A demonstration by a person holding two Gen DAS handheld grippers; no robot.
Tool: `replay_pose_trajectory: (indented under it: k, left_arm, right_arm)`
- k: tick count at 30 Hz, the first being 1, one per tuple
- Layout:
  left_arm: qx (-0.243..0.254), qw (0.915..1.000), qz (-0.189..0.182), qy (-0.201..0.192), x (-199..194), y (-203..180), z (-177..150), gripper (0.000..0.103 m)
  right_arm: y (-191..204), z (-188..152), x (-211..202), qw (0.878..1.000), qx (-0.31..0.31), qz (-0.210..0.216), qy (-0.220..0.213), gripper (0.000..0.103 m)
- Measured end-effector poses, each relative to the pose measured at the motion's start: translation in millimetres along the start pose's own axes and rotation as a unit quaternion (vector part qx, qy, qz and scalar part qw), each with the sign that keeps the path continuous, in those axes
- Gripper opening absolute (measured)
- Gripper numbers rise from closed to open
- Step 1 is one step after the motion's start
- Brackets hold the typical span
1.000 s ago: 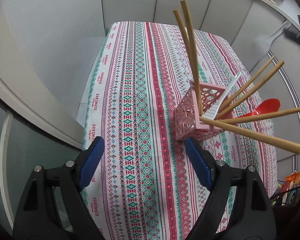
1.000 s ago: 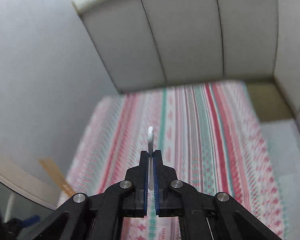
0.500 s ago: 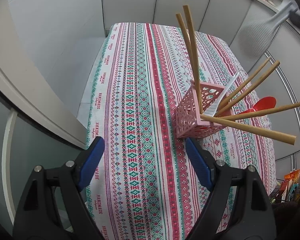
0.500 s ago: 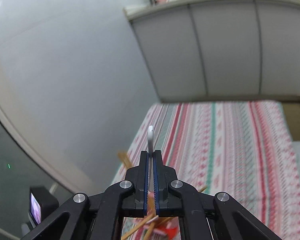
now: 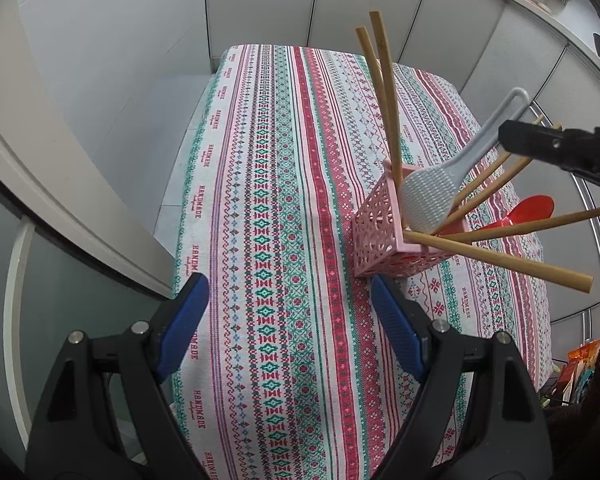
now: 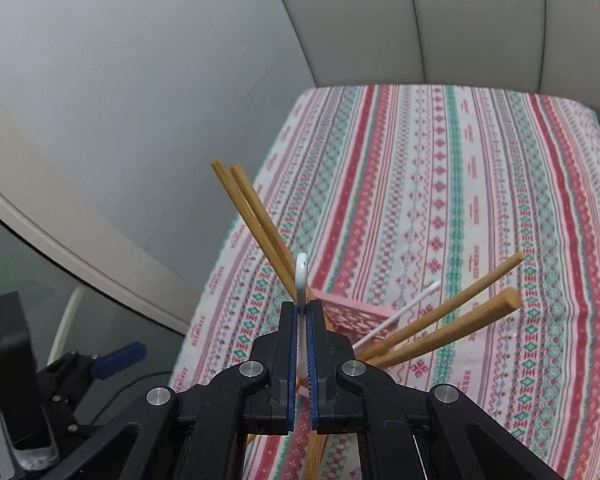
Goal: Organize utensils
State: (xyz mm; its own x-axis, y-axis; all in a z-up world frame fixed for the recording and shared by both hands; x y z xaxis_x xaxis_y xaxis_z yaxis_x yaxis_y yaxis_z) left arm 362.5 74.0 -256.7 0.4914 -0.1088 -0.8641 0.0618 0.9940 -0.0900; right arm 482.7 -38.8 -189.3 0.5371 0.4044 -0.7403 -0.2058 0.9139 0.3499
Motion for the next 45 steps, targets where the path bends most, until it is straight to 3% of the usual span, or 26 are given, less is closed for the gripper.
replay_pose_trajectory:
  k: [6, 24, 26, 28, 35, 39, 45]
  left_arm:
    - [0.001, 1.0000, 0.000, 0.000, 0, -1, 0, 0.083]
    - [0.003, 1.0000, -0.003, -0.001, -1, -1, 1, 0.083]
    - [0.002, 1.0000, -0.004, -0.002, -2, -1, 1, 0.083]
    - [0.002, 1.0000, -0.004, -0.003, -2, -1, 1, 0.083]
    - [-0.004, 0.9999, -0.008, -0.011, -7, -1, 3, 0.083]
    - [-0.008, 0.9993, -0.014, -0.034, -23, -3, 8, 0.083]
    - [0.002, 0.9965, -0.022, -0.081, -67, -17, 11, 0.083]
  right_arm:
    - [-6, 9, -5, 0.999, -0.004, -0.038, -0.022, 0.003]
    - [-10, 6, 16, 0.998, -0.009, -0.062, 0.025, 0.004]
    - [-12, 6, 16, 0.998, -0.004, -0.065, 0.027, 0.009]
    - [-16, 7, 14, 0.997, 0.003, -0.068, 0.025, 0.021]
    - [-17, 13, -3, 0.998, 0.013, -0.068, 0.009, 0.033]
    - [-12, 18, -33, 0.998, 0.012, -0.065, -0.021, 0.038]
    - [-6, 1, -100, 0.994, 0.010, -0.075, -0.076, 0.054]
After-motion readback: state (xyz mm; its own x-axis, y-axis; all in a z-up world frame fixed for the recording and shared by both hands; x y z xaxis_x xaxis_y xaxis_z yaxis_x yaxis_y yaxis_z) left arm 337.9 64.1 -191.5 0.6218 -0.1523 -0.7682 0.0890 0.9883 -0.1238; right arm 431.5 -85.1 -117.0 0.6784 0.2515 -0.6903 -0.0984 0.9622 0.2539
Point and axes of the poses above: each gripper's, at about its wrist camera, not at the fingertips, and x roughly the way its jaws point, y to its left, z to its top, the point moved 7 cm from there along x, roughly the way its jaws point
